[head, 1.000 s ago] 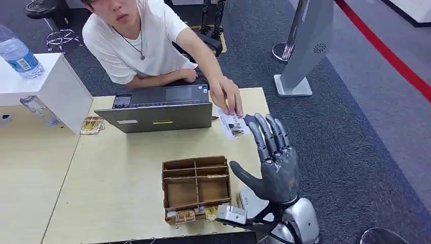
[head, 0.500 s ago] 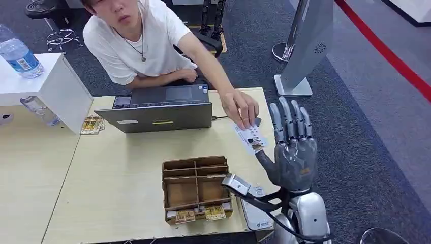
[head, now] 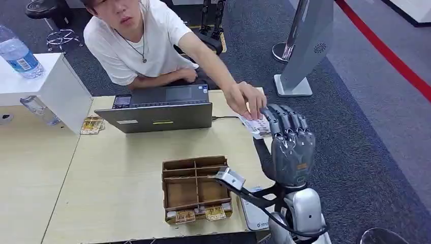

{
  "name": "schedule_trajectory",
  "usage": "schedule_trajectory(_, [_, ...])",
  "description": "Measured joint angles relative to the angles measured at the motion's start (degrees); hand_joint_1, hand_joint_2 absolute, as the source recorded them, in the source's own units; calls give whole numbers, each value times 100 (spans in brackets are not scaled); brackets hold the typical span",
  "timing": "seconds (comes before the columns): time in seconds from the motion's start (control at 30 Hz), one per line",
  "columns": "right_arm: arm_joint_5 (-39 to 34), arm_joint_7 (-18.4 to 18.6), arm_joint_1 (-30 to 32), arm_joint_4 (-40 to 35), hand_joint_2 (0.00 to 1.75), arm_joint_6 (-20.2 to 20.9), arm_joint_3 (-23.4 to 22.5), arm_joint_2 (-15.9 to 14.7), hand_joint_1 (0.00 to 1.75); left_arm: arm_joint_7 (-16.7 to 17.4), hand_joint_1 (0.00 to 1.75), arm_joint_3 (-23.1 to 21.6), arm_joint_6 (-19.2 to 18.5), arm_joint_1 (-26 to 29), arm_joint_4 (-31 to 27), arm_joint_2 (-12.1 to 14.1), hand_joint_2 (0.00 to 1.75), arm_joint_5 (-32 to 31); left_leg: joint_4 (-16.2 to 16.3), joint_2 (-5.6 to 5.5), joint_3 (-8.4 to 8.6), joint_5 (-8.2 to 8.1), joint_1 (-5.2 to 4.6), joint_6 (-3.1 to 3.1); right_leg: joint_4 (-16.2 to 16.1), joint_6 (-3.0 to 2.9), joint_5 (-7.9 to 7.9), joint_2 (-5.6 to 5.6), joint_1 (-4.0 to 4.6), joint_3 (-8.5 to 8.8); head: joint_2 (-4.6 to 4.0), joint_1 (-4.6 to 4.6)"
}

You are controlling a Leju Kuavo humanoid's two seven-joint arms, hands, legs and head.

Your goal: Pass the card to the sensor for recognition and then transmit it.

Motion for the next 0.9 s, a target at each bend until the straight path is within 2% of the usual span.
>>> schedule_trajectory(0.23, [0,299,-63,-11,175,0,256,-173,175,0,0,0,0,0,0,-7,0,-4,0,0,1,0,0,0,0,0,0,0,0,0,0,-2])
schedule_trajectory(0.5, [-2,483,-13,-162,175,0,420,-308,175,0,0,0,7,0,0,-7,0,-4,0,0,0,0,0,0,0,0,0,0,0,-1,0,-2])
schedule_trajectory(0.6, [-134,432,65,-216,175,0,463,-339,175,0,0,0,11,0,0,-7,0,-2,0,0,0,0,0,0,0,0,0,0,0,-1,0,-2])
schedule_trajectory(0.67, [-523,-73,166,-247,175,0,444,-334,175,0,0,2,22,0,0,-7,0,4,0,0,1,0,0,0,0,0,0,0,0,-1,0,-2])
schedule_trajectory(0.77, [-1175,-1200,448,-236,175,0,173,-108,175,0,0,2,31,2,0,-7,0,15,0,-1,-1,0,0,0,0,0,-1,-1,0,-1,0,-2])
schedule_trajectory(0.9, [-1678,-1936,704,-155,175,0,-233,207,175,2,0,2,55,3,0,-7,0,26,-1,0,0,0,1,0,0,-1,-1,-1,1,-2,0,0])
